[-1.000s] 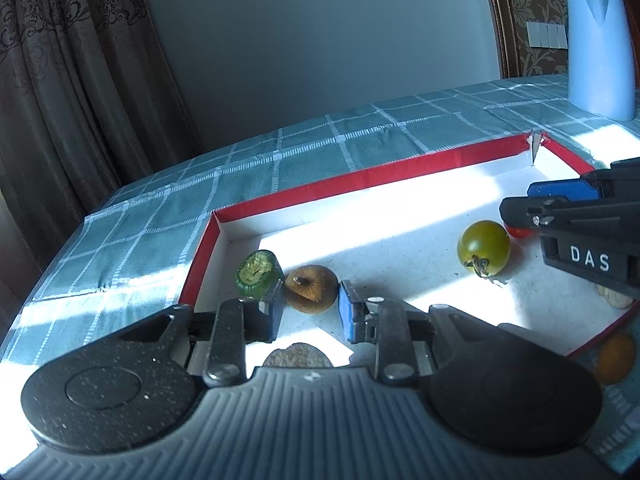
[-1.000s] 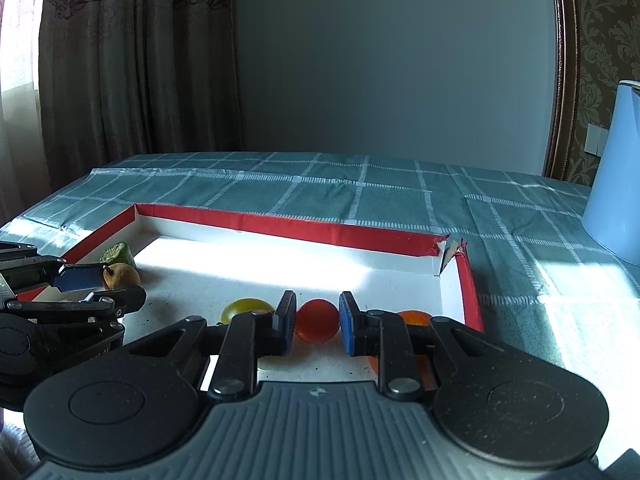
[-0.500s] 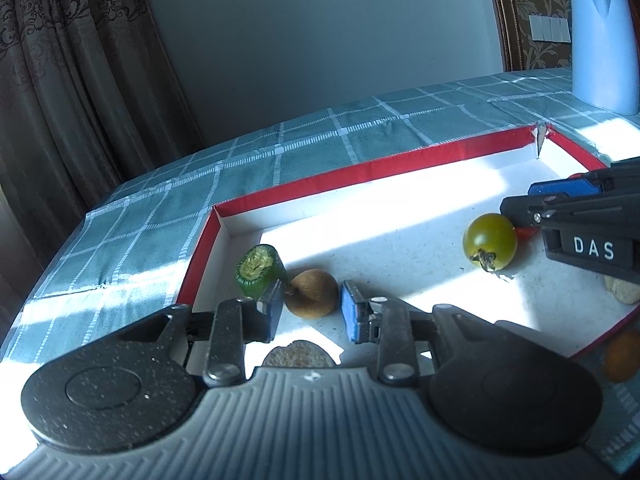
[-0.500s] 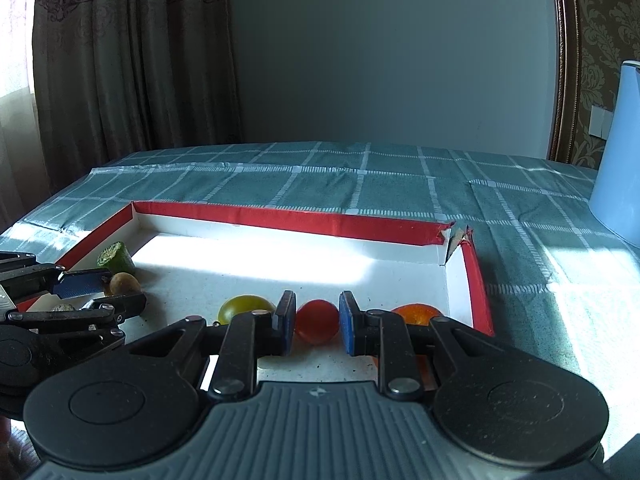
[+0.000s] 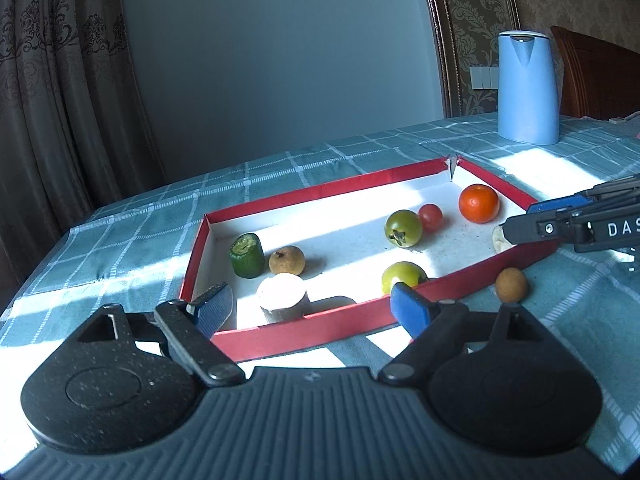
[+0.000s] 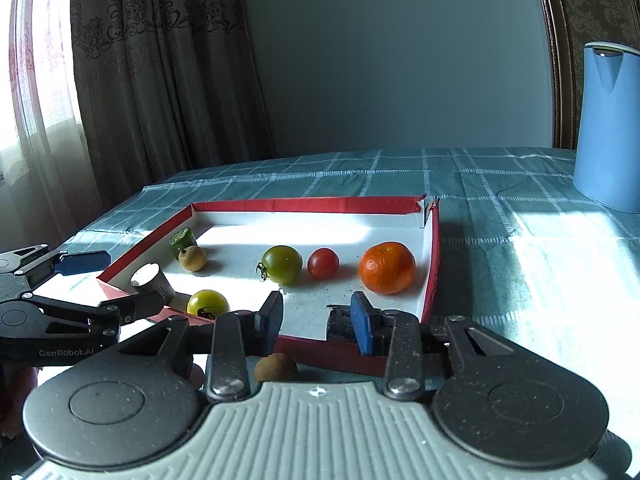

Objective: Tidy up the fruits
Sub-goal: 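Grasp the other red tomato with the left tool while the right tool grasps the kiwi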

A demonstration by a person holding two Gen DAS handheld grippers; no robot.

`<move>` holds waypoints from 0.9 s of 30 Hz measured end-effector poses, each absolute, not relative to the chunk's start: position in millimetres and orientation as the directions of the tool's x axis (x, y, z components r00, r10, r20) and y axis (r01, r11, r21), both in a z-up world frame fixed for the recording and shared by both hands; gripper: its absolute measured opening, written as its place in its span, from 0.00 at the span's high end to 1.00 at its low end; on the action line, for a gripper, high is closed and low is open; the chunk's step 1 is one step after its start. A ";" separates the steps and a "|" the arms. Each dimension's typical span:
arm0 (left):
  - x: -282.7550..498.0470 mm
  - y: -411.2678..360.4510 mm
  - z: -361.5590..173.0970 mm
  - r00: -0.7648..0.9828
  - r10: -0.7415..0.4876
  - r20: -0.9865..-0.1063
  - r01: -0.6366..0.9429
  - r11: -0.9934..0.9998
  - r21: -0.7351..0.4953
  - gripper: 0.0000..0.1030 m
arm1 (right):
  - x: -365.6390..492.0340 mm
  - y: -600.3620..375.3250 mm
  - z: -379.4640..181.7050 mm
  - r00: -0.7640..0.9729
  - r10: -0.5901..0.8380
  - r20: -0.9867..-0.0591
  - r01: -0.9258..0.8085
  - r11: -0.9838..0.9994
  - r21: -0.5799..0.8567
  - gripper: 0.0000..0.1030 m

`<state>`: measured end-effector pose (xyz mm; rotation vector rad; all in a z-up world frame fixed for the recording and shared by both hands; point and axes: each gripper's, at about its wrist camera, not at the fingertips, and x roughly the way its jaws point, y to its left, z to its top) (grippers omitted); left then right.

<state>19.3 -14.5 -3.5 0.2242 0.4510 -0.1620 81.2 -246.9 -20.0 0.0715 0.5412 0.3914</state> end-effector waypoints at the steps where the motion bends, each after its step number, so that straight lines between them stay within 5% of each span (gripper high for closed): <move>1: 16.8 -15.3 -4.5 0.882 -0.122 -0.456 0.222 0.959 0.173 0.17 | 76.6 -248.9 -20.9 0.779 0.395 -0.486 -0.353 0.918 0.181 0.57; 7: 8.0 -28.5 -11.8 0.871 -0.144 -0.469 0.266 0.942 0.204 0.13 | 47.2 -247.0 -18.9 0.793 0.443 -0.419 -0.416 0.895 0.160 0.54; 20: 13.9 -46.6 -20.9 0.835 -0.180 -0.520 0.348 0.905 0.246 0.11 | 75.1 -223.7 -41.0 0.682 0.445 -0.580 -0.423 0.887 0.184 0.55; 27: 13.6 -55.6 -25.4 0.811 -0.201 -0.550 0.398 0.878 0.265 0.47 | 78.1 -219.8 -43.5 0.683 0.431 -0.589 -0.412 0.894 0.176 0.75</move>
